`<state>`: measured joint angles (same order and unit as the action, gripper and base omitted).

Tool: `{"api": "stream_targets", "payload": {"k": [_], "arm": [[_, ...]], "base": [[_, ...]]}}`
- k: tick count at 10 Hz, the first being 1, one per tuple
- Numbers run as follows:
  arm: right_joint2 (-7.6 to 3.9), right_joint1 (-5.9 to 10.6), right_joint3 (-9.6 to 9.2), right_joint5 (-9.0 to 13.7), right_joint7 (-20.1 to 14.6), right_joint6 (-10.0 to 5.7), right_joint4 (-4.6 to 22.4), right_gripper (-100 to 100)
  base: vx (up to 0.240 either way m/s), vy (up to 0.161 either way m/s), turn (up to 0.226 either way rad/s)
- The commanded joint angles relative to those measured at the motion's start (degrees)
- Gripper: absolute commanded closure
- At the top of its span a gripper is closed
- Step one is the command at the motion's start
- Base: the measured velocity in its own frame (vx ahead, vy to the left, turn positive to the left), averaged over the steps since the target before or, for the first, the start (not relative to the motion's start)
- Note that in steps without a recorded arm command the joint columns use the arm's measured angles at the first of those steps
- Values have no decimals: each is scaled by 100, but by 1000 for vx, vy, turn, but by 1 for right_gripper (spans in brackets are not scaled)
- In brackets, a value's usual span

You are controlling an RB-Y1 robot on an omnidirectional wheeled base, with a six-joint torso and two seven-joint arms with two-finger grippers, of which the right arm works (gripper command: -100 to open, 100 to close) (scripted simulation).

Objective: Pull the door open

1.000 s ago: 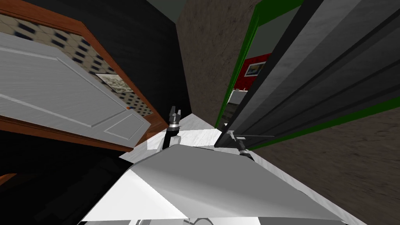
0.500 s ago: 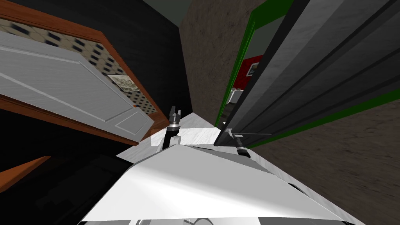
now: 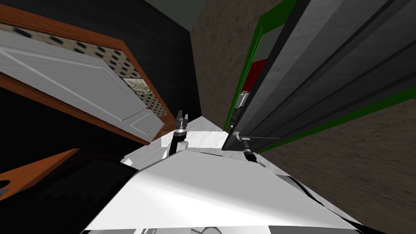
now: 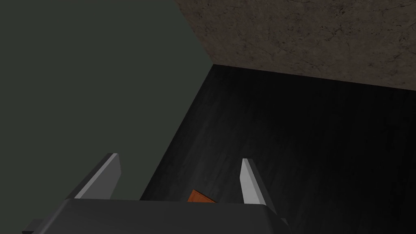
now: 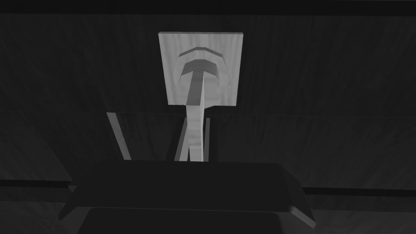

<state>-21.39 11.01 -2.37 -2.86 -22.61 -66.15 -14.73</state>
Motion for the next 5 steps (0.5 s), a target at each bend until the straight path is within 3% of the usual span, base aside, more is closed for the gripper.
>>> {"api": "stream_targets", "payload": {"k": [1,2,3,4,5], "arm": [[62,-272,-34,-32,3,265,-286,100],[62,-84,-34,-32,3,85,227,100],[62,-233,-34,-32,3,154,78,100],[62,-9,-34,-32,3,-24,620,100],[62,-219,-34,-32,3,136,271,100]], "base": [[-51,-43,5],[-6,-6,-13],[10,5,-20],[9,7,0],[9,9,17]]}}
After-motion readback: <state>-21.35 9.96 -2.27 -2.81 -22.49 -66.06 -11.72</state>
